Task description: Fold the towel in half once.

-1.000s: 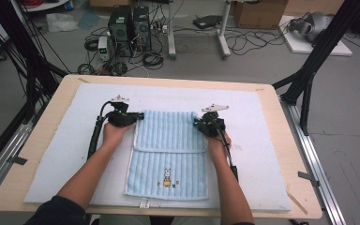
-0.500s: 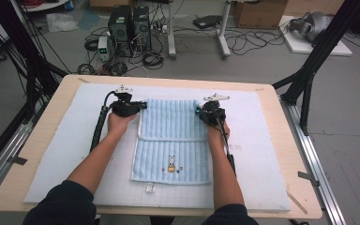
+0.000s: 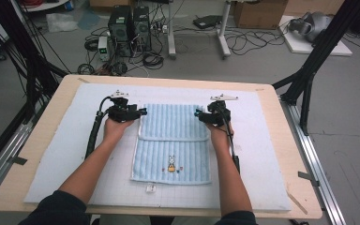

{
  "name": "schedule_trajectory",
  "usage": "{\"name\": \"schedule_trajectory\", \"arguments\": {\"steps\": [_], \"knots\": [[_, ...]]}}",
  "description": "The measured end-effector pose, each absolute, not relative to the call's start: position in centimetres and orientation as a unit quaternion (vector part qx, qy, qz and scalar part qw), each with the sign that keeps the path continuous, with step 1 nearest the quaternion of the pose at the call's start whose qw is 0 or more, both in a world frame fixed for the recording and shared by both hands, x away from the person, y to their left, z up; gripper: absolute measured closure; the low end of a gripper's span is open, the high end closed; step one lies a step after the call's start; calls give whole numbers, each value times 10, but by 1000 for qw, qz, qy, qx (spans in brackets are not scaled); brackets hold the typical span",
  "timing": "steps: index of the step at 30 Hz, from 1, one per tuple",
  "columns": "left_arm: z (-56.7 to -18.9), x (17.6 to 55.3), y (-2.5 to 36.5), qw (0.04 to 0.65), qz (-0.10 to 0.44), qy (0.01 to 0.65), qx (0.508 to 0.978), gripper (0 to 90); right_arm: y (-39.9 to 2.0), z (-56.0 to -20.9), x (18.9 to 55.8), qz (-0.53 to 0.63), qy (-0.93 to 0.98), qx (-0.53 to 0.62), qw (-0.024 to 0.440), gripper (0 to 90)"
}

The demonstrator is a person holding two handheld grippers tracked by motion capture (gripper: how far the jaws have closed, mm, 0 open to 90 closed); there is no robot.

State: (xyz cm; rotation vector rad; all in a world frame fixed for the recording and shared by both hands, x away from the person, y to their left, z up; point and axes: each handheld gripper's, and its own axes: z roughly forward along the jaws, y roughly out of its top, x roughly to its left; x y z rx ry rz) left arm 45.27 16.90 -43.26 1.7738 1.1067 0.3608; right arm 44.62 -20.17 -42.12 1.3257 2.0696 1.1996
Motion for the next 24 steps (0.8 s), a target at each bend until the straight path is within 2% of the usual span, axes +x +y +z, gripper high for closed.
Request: {"name": "schedule_trajectory", "arguments": {"steps": [8,17,24], "knots": [[-428,431,177,509,143,433,730,433,-216,-413,423,434,748,465,188,355],[-429,413,184,508,125,424,739,426,-225,-406,403,445,751,452,181,354],[-433,399,177,495,108,406,761,482,-228,-412,384,443,760,443,173,373]]}}
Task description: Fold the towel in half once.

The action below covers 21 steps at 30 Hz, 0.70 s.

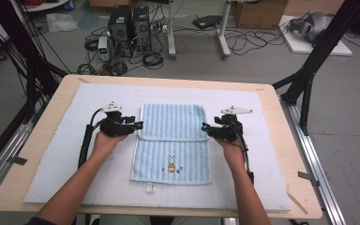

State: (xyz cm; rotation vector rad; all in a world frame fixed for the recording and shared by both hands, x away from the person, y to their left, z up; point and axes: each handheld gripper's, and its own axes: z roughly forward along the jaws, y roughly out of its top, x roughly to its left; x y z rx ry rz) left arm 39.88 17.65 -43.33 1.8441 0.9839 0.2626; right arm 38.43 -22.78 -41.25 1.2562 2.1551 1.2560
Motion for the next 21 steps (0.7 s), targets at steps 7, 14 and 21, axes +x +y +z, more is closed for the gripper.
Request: {"name": "schedule_trajectory", "arguments": {"steps": [7,14,21], "knots": [[-443,391,163,460,94,390,793,481,-232,-422,366,431,778,429,160,491],[-447,384,152,423,134,357,822,600,-228,-436,365,412,794,418,158,533],[-449,379,150,429,150,330,827,803,-213,-445,368,388,816,398,158,580]]}}
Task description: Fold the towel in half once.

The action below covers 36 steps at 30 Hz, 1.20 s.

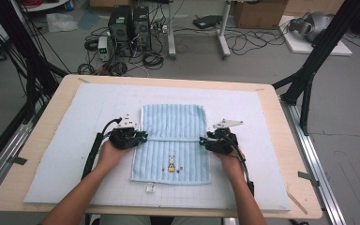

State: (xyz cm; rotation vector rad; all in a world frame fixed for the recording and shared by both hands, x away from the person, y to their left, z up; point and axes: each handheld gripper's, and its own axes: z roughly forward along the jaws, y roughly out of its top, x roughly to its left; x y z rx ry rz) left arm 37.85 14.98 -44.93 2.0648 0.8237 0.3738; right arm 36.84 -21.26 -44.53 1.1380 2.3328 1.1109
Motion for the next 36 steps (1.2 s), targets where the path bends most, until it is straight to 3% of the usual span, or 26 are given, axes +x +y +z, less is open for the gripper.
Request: {"name": "schedule_trajectory", "arguments": {"steps": [3,6,17,36], "knots": [[-449,379,153,440,138,339,820,807,-210,-446,369,377,821,392,175,726],[-447,379,157,456,130,344,811,808,-212,-446,368,374,822,388,184,817],[-432,369,169,500,114,341,788,809,-215,-428,353,406,815,367,188,824],[-433,311,179,519,90,317,789,800,-220,-419,297,420,825,341,165,824]]}}
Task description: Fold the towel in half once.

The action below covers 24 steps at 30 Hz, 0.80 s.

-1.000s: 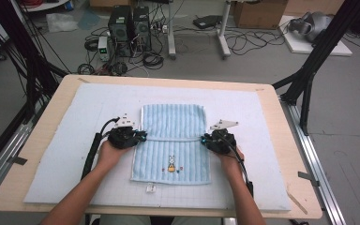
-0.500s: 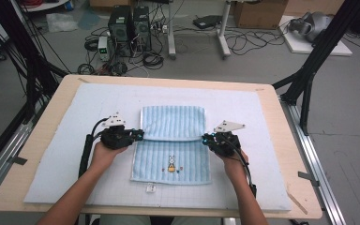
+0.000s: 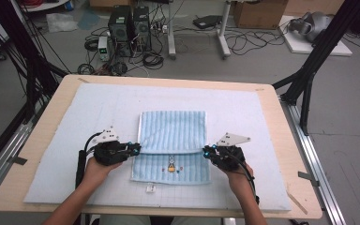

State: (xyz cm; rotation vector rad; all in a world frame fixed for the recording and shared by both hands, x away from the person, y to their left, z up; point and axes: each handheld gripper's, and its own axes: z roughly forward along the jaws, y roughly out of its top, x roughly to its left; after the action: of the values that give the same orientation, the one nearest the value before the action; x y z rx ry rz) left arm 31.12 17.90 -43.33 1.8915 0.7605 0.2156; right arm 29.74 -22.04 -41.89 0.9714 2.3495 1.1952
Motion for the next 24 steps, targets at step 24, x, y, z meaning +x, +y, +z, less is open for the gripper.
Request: {"name": "schedule_trajectory", "arguments": {"steps": [24], "knots": [[-444,275,184,498,52,287,817,763,-221,-427,250,387,854,321,133,806]]}}
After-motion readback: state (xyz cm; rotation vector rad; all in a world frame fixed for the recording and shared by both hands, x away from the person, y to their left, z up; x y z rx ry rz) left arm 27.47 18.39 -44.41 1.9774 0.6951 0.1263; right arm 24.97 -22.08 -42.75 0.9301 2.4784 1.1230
